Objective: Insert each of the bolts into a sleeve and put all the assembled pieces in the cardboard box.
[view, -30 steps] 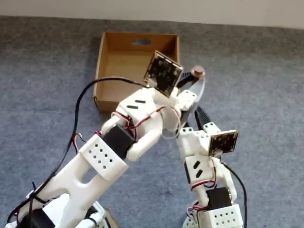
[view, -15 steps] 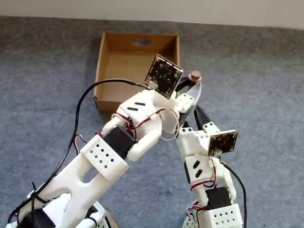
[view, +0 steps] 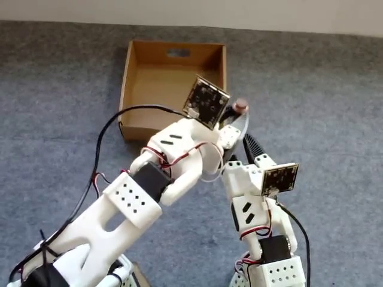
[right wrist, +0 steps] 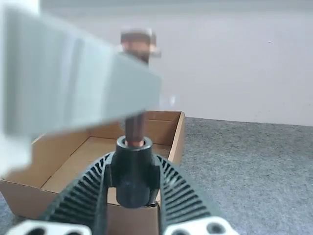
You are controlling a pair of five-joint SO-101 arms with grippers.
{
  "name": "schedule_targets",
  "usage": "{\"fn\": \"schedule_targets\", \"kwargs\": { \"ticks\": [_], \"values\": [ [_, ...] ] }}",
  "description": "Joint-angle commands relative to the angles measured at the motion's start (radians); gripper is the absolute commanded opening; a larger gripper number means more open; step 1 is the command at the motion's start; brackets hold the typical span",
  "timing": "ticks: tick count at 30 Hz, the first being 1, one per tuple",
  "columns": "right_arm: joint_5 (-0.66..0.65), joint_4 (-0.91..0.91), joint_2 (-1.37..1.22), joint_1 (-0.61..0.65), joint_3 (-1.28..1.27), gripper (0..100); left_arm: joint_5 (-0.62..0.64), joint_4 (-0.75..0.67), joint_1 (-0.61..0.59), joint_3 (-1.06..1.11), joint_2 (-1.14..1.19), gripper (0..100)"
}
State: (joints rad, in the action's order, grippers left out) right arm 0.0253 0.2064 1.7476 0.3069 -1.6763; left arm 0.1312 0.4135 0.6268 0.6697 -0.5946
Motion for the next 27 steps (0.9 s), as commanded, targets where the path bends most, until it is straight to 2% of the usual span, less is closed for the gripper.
{"fn": "schedule_targets", "kwargs": {
  "ticks": [1, 9, 15, 21, 27],
  "values": [
    [0.002, -0.021, 0.007, 0.004, -0.033, 0.9, 0.005, -0.011, -0.022, 0.007, -0.039, 1],
    [0.002, -0.019, 0.007, 0.004, -0.035, 0.9, 0.006, 0.002, -0.024, 0.01, -0.039, 1],
    [0.002, -0.022, 0.007, 0.004, -0.051, 0.9, 0.011, 0.041, -0.025, 0.007, -0.041, 14],
    [0.002, -0.022, 0.007, 0.004, -0.053, 0.9, 0.011, 0.103, -0.027, 0.001, -0.053, 10],
    [0.002, -0.022, 0.007, 0.004, -0.054, 0.9, 0.006, 0.261, -0.031, 0.007, -0.239, 10]
  ]
}}
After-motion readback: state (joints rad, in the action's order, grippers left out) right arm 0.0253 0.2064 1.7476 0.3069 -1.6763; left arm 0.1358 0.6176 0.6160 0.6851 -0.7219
